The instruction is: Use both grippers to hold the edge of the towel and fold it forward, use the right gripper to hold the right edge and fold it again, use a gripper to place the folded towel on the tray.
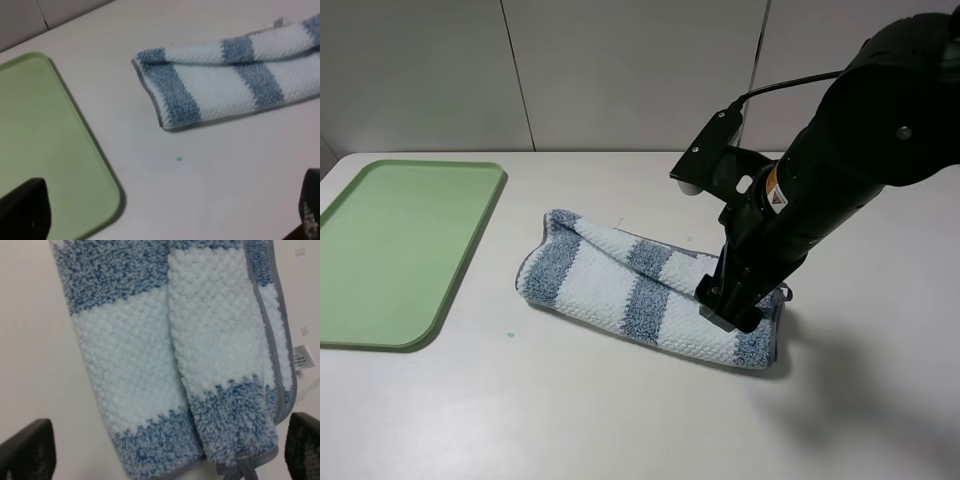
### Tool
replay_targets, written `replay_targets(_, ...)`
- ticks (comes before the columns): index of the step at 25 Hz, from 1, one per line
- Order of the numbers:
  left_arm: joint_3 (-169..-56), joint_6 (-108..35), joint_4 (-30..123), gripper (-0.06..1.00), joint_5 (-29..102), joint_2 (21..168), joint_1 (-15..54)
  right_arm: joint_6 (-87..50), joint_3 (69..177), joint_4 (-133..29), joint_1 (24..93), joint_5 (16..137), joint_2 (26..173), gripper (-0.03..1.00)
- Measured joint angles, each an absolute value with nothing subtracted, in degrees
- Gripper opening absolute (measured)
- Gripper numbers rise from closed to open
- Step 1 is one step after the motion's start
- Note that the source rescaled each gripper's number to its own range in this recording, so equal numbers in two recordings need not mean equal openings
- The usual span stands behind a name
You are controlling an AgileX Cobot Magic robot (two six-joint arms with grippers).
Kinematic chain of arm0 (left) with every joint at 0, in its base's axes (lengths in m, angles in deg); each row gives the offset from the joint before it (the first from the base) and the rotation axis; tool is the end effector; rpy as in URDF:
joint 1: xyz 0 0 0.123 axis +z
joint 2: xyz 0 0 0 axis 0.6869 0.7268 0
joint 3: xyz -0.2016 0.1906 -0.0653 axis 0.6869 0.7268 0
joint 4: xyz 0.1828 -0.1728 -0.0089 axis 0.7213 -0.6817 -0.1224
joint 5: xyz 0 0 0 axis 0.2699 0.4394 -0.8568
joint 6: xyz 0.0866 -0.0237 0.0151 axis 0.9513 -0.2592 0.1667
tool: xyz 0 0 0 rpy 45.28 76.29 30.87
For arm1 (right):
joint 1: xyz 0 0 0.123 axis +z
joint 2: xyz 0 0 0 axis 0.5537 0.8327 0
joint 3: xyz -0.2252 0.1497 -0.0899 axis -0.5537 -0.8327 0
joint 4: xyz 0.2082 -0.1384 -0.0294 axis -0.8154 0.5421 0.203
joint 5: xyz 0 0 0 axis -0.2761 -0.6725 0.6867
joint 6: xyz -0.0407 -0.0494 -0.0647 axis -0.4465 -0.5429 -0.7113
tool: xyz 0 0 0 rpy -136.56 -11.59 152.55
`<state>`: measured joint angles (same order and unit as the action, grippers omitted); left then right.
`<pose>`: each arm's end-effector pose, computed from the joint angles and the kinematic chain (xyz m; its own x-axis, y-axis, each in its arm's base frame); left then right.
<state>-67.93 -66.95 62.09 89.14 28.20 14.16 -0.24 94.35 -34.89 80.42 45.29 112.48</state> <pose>0.0077 -0.0006 0.3136 -0.3149 0.2670 -0.9108 0.4864 0.8694 0.0867 0.1988 0.1972 0.2165 -0.4851 -0.8154 -0.3159 -0.8164 0.5518 -0.1705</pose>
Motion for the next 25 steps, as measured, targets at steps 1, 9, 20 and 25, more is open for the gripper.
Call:
replay_targets(1, -66.9, -68.0, 62.1, 1.0, 89.1, 26.6, 14.2, -0.2, 94.4, -35.0, 80.4, 45.3, 112.5, 1.0)
replay_targets(9, -61.5, -73.0, 61.9, 1.0, 92.6, 22.7, 14.2, -0.2, 94.4, -36.2, 80.4, 46.7, 112.5, 1.0)
replay_targets(20, -61.5, -73.2, 61.7, 1.0, 92.6, 22.7, 15.4, -0.2, 94.4, -39.6, 80.4, 49.4, 112.5, 1.0)
replay_targets(25, -61.5, -73.2, 61.7, 1.0, 92.6, 22.7, 23.3, 0.0, 94.4, -39.6, 80.4, 52.8, 113.0, 1.0)
